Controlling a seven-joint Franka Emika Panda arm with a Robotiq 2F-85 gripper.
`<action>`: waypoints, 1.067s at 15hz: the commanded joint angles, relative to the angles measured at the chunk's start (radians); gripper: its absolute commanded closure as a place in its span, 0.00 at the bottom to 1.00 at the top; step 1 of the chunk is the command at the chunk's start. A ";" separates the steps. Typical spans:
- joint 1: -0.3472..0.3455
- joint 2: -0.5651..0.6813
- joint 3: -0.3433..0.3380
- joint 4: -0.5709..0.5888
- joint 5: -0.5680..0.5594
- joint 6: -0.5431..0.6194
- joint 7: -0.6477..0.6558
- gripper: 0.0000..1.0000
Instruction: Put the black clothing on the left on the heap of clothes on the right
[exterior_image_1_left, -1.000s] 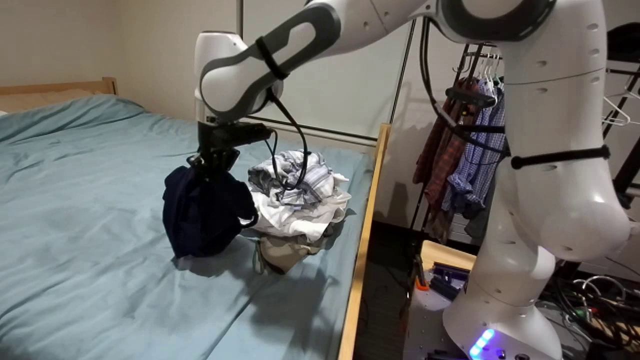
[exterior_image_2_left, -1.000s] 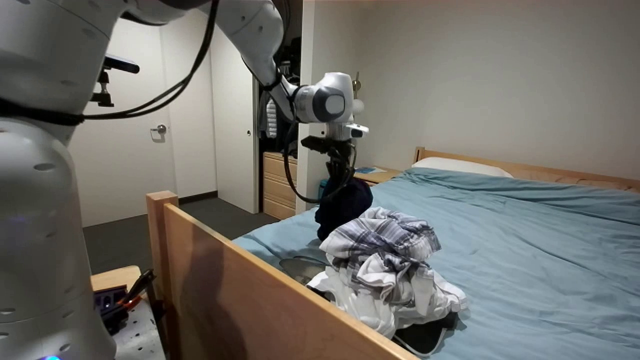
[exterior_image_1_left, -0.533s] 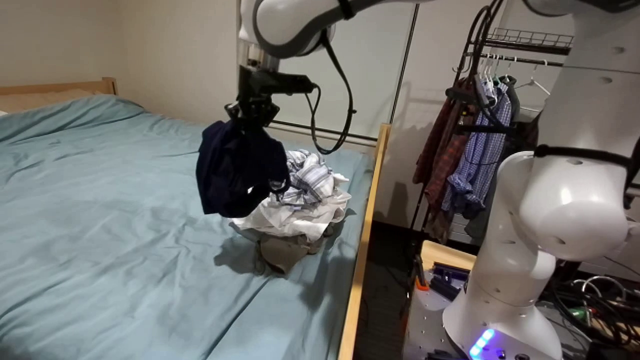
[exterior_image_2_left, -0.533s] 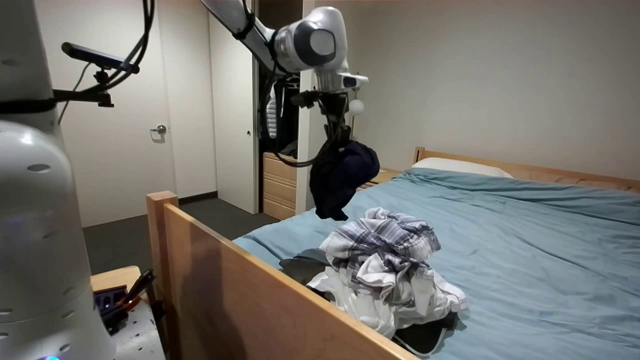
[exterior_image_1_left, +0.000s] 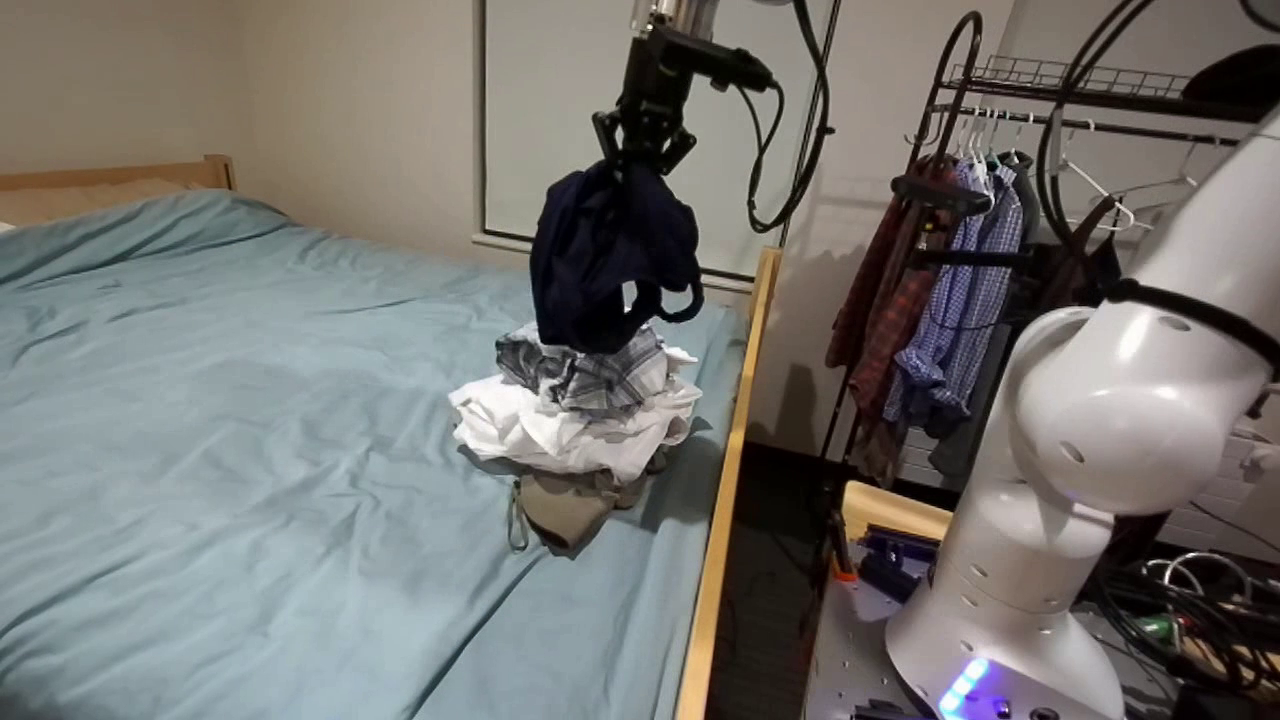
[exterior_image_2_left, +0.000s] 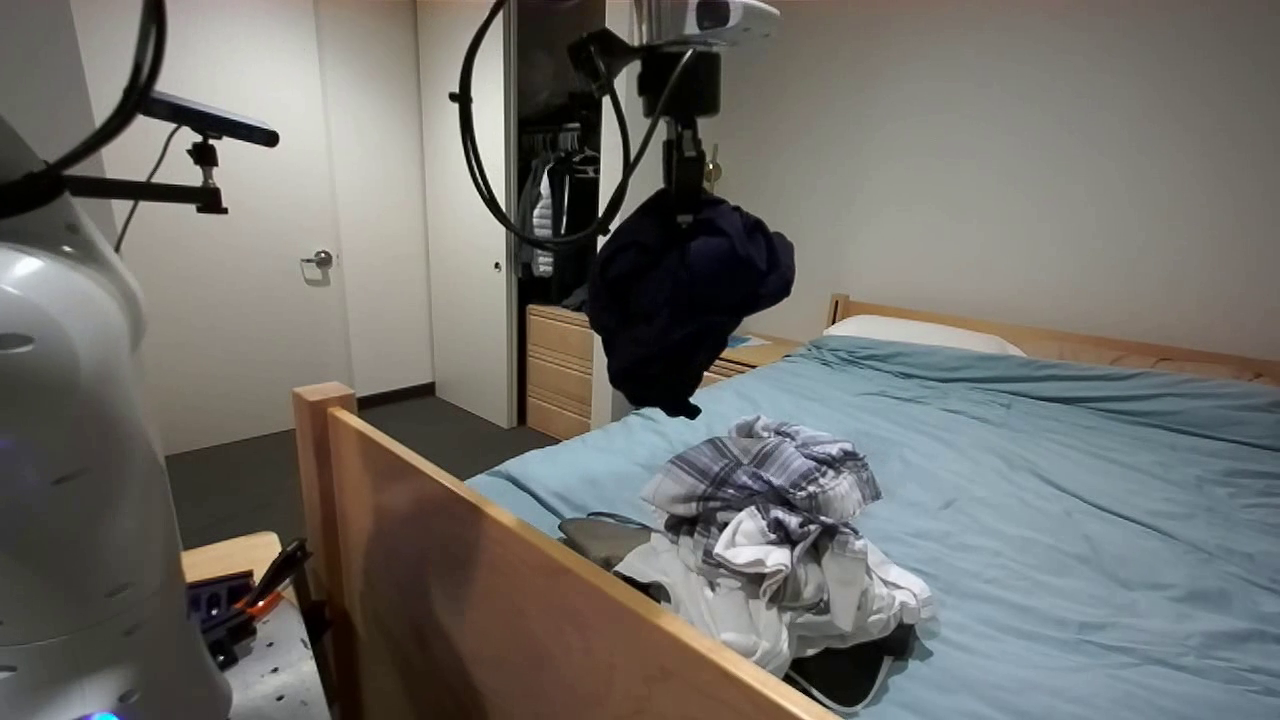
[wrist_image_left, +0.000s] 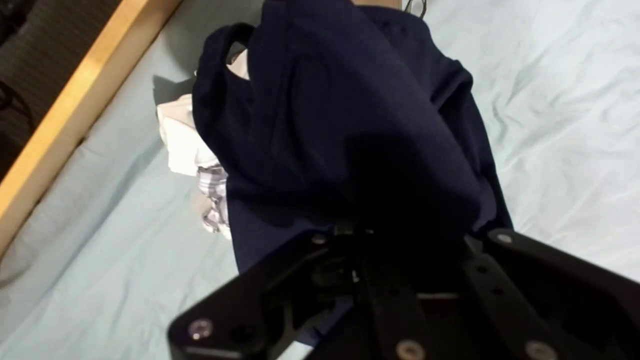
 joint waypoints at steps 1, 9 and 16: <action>-0.057 0.059 -0.034 0.048 0.083 -0.044 -0.062 0.91; -0.034 0.123 -0.007 0.019 0.128 0.046 -0.191 0.86; -0.115 0.150 -0.049 0.088 0.123 0.040 0.004 0.91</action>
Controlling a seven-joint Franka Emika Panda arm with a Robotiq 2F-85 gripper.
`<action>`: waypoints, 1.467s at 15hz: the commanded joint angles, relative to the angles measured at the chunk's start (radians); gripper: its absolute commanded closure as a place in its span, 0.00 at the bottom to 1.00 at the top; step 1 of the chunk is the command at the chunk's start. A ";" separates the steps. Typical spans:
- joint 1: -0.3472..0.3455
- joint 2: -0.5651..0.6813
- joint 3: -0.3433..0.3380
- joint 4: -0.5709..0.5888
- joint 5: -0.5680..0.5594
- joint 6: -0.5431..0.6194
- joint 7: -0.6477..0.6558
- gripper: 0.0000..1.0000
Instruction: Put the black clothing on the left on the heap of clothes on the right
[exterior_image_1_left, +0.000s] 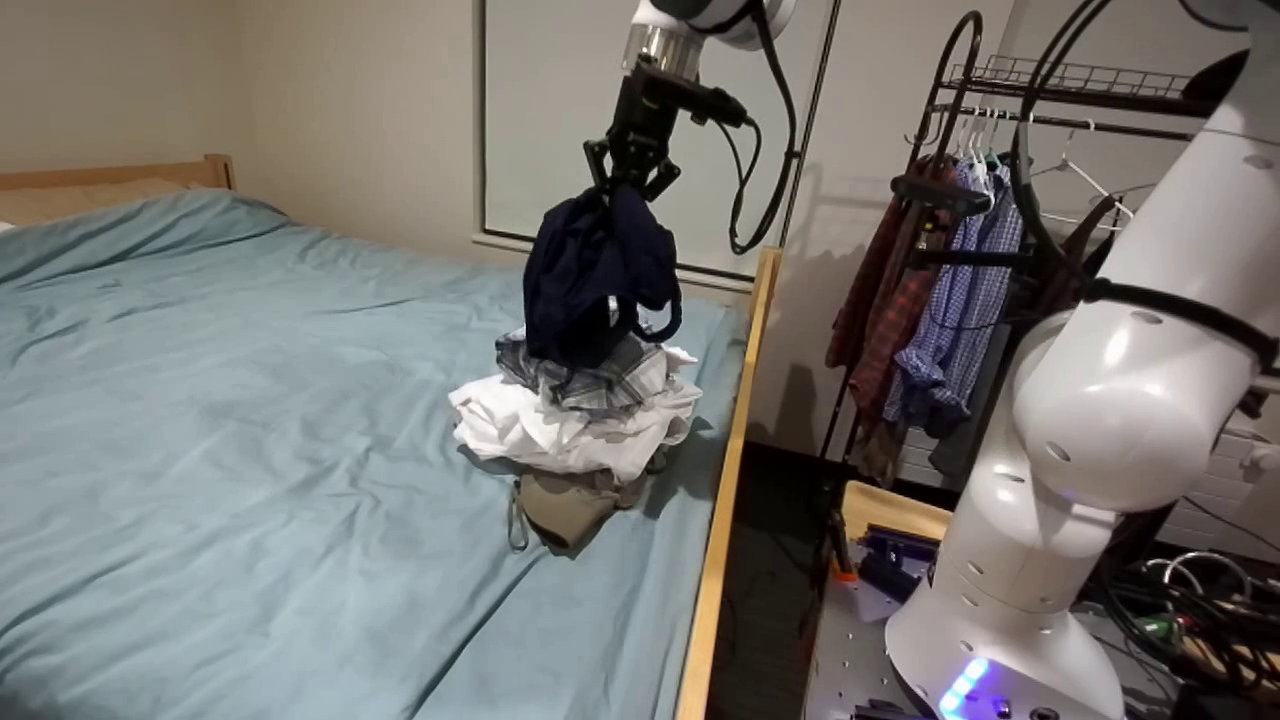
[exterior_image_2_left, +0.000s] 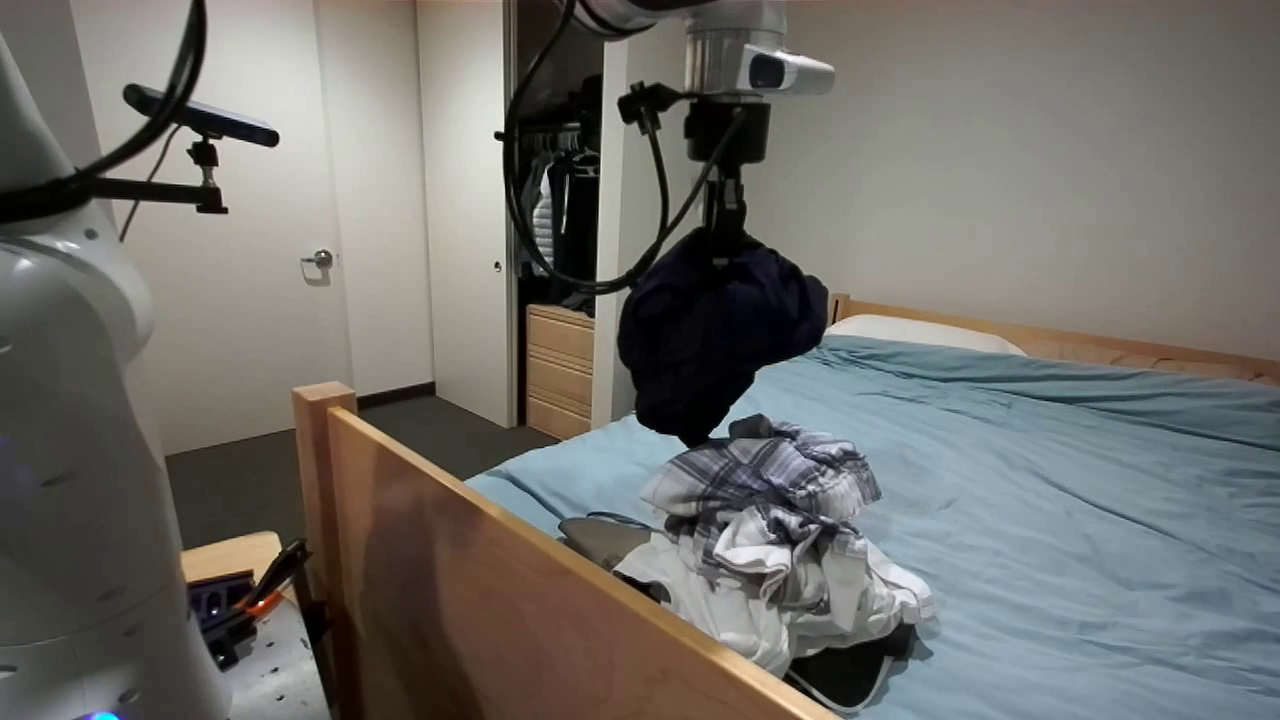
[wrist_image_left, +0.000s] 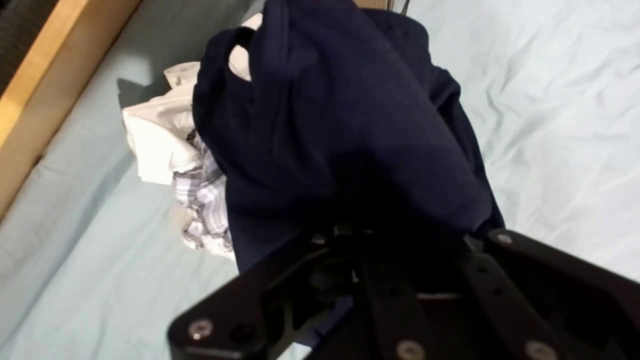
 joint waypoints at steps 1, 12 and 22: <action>-0.071 0.031 -0.033 0.065 0.008 -0.018 0.097 0.91; -0.069 0.349 -0.037 0.237 -0.049 0.019 0.427 0.91; -0.090 0.662 -0.079 0.390 0.052 -0.050 0.486 0.91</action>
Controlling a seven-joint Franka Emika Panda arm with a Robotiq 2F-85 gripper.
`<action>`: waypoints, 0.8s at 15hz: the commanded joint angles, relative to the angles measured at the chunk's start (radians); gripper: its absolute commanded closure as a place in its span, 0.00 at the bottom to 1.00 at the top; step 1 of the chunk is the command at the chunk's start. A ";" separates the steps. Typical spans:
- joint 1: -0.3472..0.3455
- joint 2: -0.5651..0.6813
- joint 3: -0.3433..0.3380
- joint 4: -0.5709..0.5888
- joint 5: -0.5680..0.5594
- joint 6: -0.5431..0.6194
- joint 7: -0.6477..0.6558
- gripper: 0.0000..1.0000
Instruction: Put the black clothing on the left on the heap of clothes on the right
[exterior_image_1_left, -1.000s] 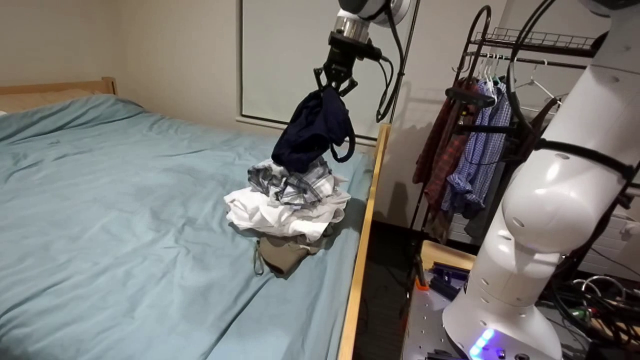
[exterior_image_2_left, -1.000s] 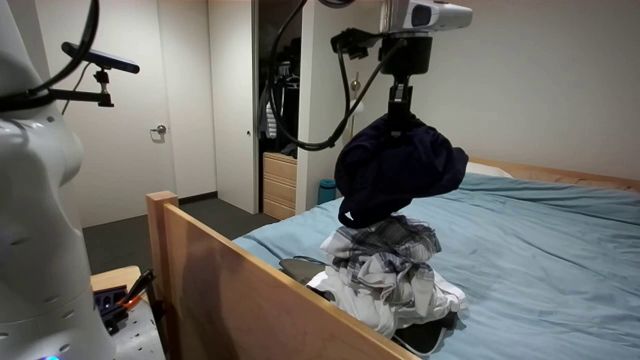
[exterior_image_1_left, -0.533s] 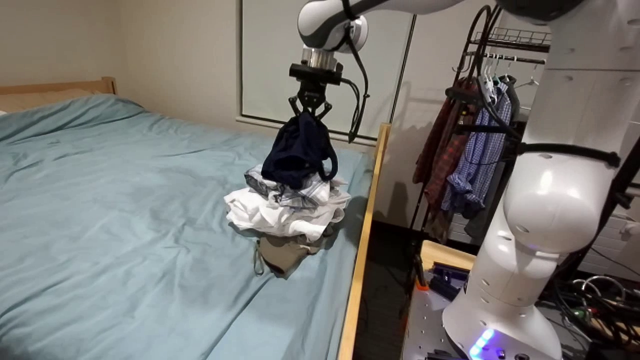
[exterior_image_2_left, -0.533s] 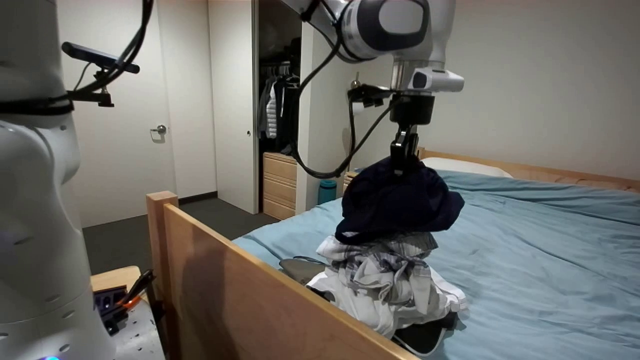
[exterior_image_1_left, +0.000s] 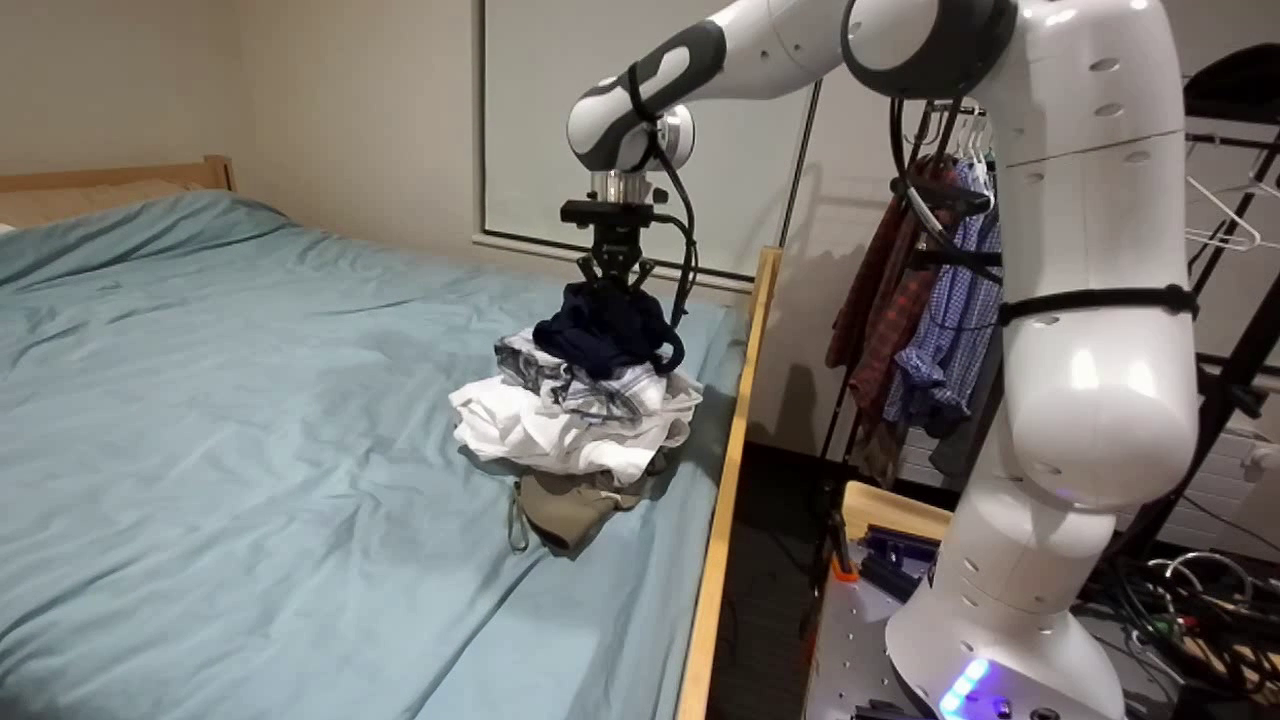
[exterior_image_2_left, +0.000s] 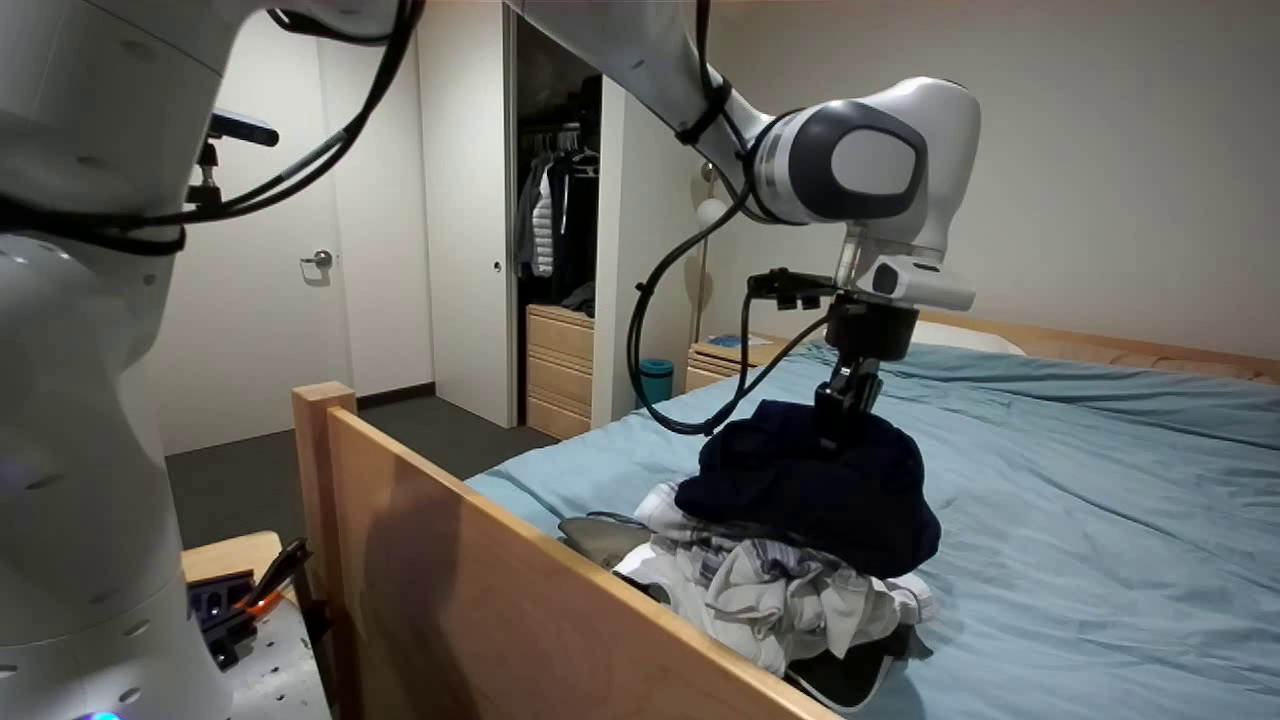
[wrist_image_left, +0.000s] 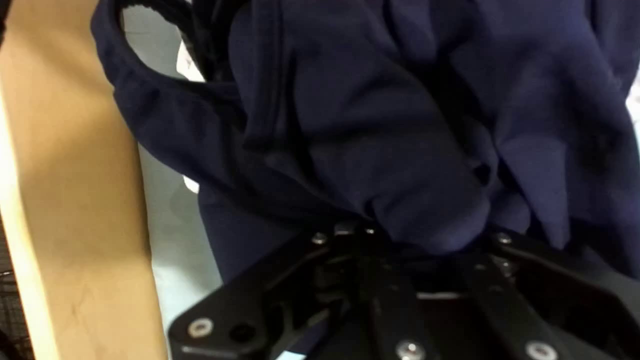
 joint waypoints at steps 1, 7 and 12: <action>-0.015 0.088 0.026 0.054 0.068 -0.055 -0.050 0.91; 0.029 0.133 0.075 0.055 0.060 -0.038 -0.198 0.91; 0.027 0.129 0.072 0.035 0.069 -0.027 -0.276 0.60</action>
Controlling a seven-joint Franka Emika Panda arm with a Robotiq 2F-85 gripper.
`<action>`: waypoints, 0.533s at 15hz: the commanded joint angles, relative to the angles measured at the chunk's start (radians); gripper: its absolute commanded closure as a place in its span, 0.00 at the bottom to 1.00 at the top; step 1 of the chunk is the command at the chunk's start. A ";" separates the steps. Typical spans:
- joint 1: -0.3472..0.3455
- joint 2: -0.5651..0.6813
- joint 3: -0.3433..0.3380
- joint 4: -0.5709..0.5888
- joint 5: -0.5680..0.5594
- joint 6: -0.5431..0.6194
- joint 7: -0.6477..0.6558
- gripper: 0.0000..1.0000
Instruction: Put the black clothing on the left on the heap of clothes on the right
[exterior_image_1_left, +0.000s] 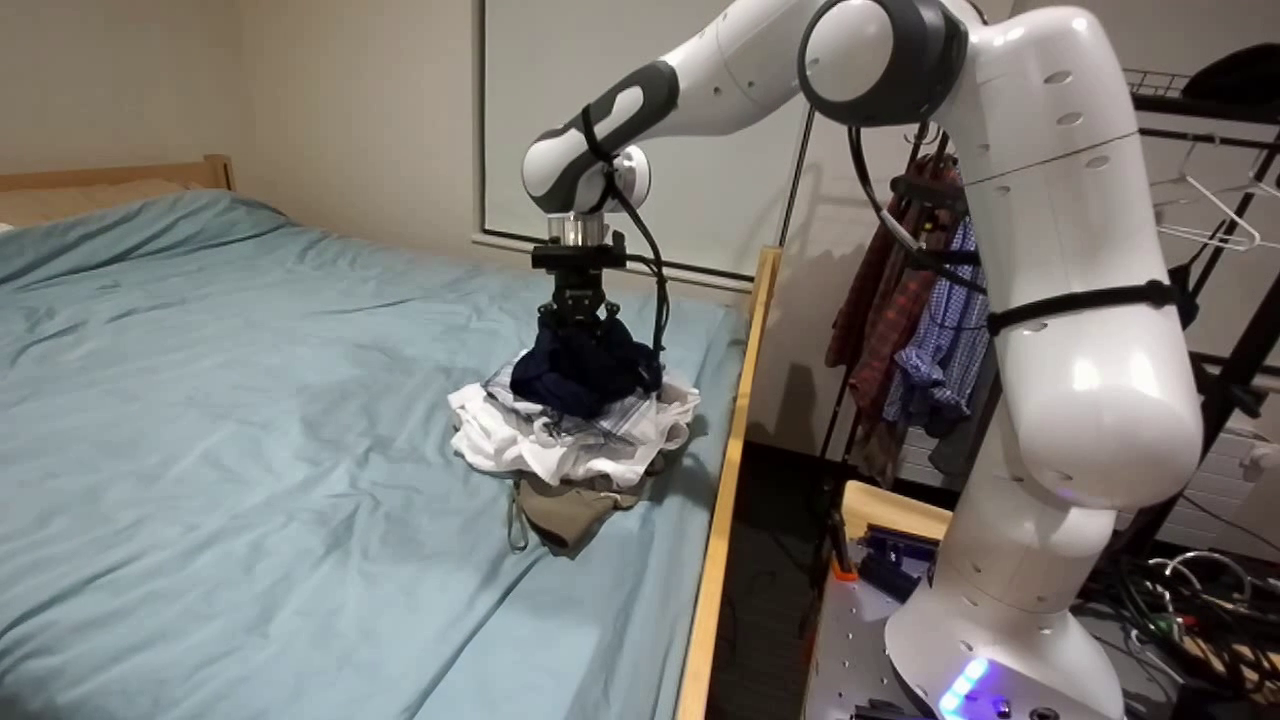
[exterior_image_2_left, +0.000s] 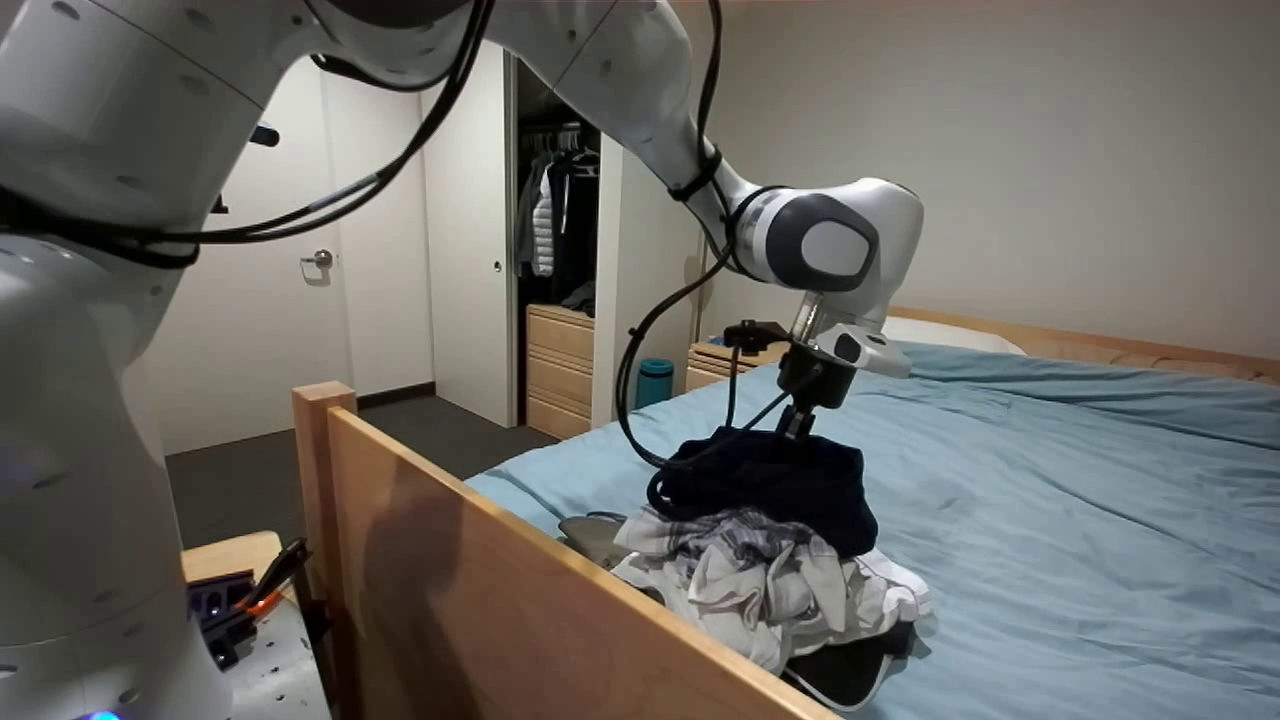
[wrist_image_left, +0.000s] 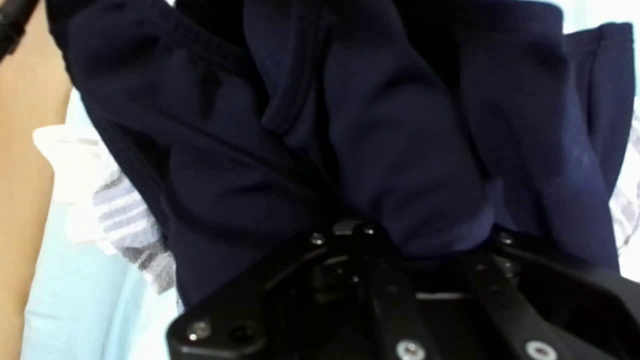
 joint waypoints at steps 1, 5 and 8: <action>-0.009 -0.006 -0.008 -0.009 0.017 0.000 -0.069 0.55; 0.002 -0.113 -0.035 -0.095 -0.010 0.064 -0.107 0.29; 0.014 -0.229 -0.053 -0.186 -0.047 0.135 -0.142 0.10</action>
